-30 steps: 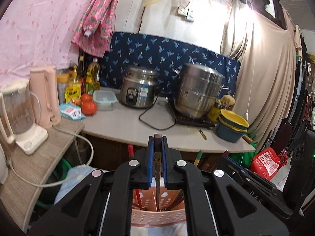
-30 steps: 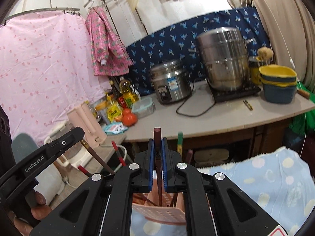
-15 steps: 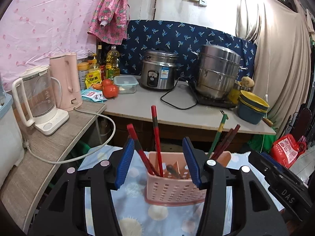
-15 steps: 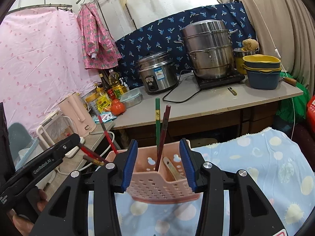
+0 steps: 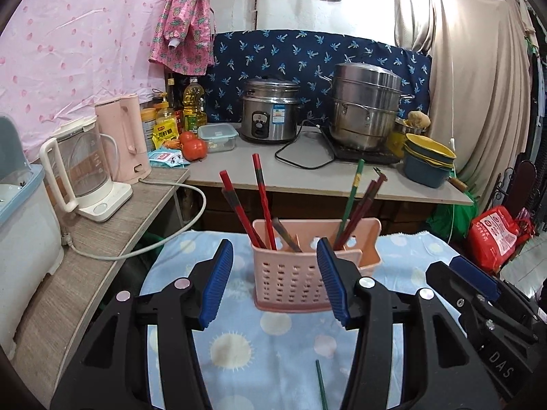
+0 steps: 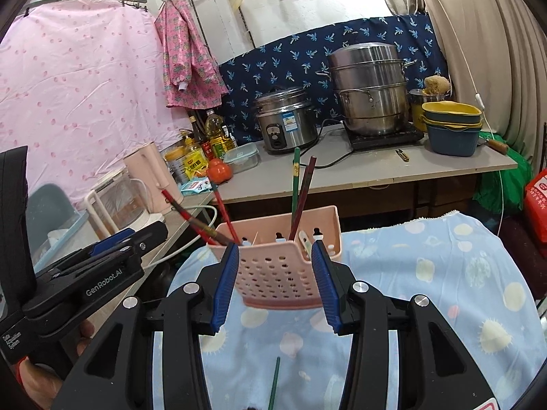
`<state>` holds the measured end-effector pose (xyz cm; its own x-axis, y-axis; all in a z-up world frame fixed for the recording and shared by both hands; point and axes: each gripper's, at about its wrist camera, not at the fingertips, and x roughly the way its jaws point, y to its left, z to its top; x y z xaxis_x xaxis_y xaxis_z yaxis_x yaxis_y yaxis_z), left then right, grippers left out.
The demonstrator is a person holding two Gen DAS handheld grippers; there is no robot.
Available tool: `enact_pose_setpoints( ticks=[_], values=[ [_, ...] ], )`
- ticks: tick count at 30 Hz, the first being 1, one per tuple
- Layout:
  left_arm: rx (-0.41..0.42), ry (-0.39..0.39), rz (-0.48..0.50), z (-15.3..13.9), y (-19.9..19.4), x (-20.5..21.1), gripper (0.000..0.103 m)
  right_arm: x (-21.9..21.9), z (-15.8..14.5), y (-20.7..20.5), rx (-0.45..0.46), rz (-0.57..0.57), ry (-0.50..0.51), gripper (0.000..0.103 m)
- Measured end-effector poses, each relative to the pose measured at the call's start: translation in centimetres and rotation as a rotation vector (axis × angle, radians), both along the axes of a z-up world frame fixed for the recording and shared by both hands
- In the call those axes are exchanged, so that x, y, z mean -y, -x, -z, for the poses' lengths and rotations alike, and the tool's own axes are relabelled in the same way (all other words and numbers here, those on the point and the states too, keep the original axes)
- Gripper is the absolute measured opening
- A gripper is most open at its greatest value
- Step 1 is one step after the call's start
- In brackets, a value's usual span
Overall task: Organize utensils
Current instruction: 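Move both open tools back down toward the green chopstick and gold spoon, then grasp the green gold-banded chopstick with the right tool while the left tool grasps the gold spoon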
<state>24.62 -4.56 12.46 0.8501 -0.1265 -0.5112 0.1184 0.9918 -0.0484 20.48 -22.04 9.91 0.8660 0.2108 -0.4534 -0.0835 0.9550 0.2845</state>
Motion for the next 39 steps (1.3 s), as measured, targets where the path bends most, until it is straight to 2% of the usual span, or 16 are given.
enact_pose_setpoints(
  ticks=[7, 19, 28, 30, 33, 39],
  values=[
    [-0.053, -0.004, 0.012, 1.9, 4.2, -0.3, 0.048, -0.7, 1.8, 4.8, -0.044, -0.007, 0.051, 0.044],
    [-0.227, -0.016, 0.013, 9.7, 10.8, -1.6, 0.048, -2.8, 10.1, 12.4, -0.243, -0.045, 0.108, 0.044],
    [-0.345, -0.038, -0.017, 15.0, 14.3, -3.4, 0.048, -5.1, 15.4, 16.4, -0.37, -0.11, 0.119, 0.043],
    [-0.362, -0.045, -0.02, 15.9, 15.1, -3.7, 0.048, -5.8, 16.3, 17.0, -0.391, -0.123, 0.13, 0.041],
    [-0.379, -0.049, -0.022, 16.6, 15.9, -3.9, 0.048, -6.7, 17.2, 17.2, -0.416, -0.147, 0.143, 0.03],
    [-0.398, -0.049, -0.024, 17.3, 16.5, -3.9, 0.048, -7.4, 17.7, 16.9, -0.427, -0.151, 0.166, 0.019]
  ],
)
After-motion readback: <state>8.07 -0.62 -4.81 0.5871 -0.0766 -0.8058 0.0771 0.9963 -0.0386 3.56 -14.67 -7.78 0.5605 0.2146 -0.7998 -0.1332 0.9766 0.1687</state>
